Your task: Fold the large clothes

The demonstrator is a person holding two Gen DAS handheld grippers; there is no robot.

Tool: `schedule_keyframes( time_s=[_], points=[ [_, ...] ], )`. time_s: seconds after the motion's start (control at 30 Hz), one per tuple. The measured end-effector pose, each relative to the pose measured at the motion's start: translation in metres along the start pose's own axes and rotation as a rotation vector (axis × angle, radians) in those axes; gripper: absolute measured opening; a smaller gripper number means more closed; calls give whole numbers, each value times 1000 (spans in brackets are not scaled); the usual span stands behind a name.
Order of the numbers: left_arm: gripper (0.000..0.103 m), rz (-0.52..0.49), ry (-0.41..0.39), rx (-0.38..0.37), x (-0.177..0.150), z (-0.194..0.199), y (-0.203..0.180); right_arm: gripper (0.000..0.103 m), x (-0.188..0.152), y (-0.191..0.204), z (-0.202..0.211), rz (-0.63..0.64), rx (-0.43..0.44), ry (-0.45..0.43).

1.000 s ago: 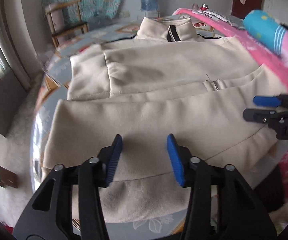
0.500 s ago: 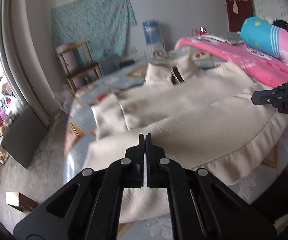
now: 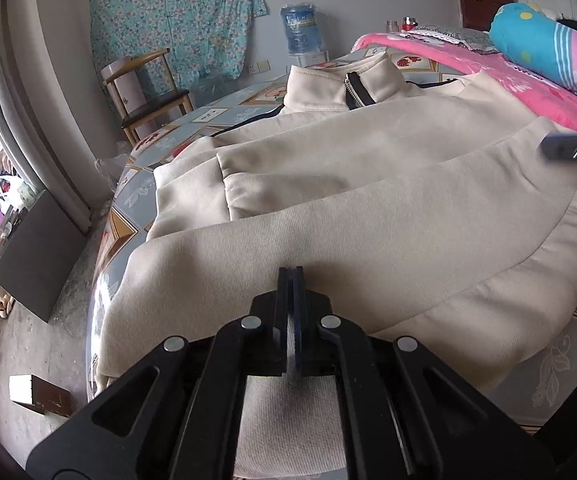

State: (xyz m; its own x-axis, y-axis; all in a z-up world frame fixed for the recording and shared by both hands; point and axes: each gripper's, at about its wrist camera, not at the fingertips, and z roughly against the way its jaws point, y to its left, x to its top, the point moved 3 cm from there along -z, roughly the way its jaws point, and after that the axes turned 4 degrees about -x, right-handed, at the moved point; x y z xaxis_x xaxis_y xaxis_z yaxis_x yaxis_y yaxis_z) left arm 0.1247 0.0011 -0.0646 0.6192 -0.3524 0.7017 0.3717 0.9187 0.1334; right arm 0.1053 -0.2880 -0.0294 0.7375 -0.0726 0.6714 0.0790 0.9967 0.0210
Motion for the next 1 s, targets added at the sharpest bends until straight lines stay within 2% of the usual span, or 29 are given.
schedule_keyframes(
  time_s=[0.03, 0.07, 0.13, 0.2, 0.3, 0.37, 0.4, 0.5, 0.57, 0.63, 0.67, 0.7, 0.77, 0.83, 0.87, 0.93, 0.97, 1.0],
  points=[
    [2, -1, 1, -1, 0, -1, 0, 45, 2, -14, 6, -18, -40, -16],
    [2, -2, 1, -2, 0, 0, 0, 48, 4, -31, 10, -38, -85, -24],
    [2, -5, 1, -3, 0, -1, 1, 49, 7, -62, 4, -83, -145, 8],
    [2, -3, 1, -4, 0, 0, 0, 49, 8, -82, -9, -125, -137, 50],
    [2, -8, 2, 1, 0, 0, -1, 49, 6, -99, -32, -189, -55, 119],
    [2, -11, 1, 2, 0, 0, -1, 21, 6, -100, -34, -210, 3, 116],
    [2, -13, 1, 4, 0, 0, -1, 9, 7, -98, -30, -202, -11, 89],
    [2, -18, -3, 6, 0, -1, -1, 6, 12, -85, -19, -161, -75, 3],
    [2, -22, -6, 7, 0, 0, -2, 6, 11, -86, -30, -141, -109, 25],
    [2, -25, -9, 7, 0, 0, -2, 7, 9, -90, -42, -127, -145, 61],
    [2, -28, -10, 7, -1, 0, -2, 12, 9, -92, -41, -141, -159, 60],
    [2, -32, -10, 7, -1, 0, -2, 14, 11, -95, -34, -160, -170, 43],
    [2, -34, -9, 4, -1, 0, -1, 34, 15, -98, -11, -184, -203, -19],
    [2, -32, -10, 6, -1, 0, -1, 38, 21, -89, 19, -158, -224, -112],
    [2, -32, -11, 8, -1, 0, -1, 38, 23, -82, 28, -139, -204, -136],
    [2, -30, -12, 9, -1, 0, -1, 38, 24, -55, 40, -75, -109, -162],
    [2, -29, -12, 8, -1, 0, 0, 38, 23, -25, 40, -2, -22, -148],
    [2, -28, -13, 7, -1, 0, 0, 38, 21, -4, 37, 50, 30, -128]
  ],
)
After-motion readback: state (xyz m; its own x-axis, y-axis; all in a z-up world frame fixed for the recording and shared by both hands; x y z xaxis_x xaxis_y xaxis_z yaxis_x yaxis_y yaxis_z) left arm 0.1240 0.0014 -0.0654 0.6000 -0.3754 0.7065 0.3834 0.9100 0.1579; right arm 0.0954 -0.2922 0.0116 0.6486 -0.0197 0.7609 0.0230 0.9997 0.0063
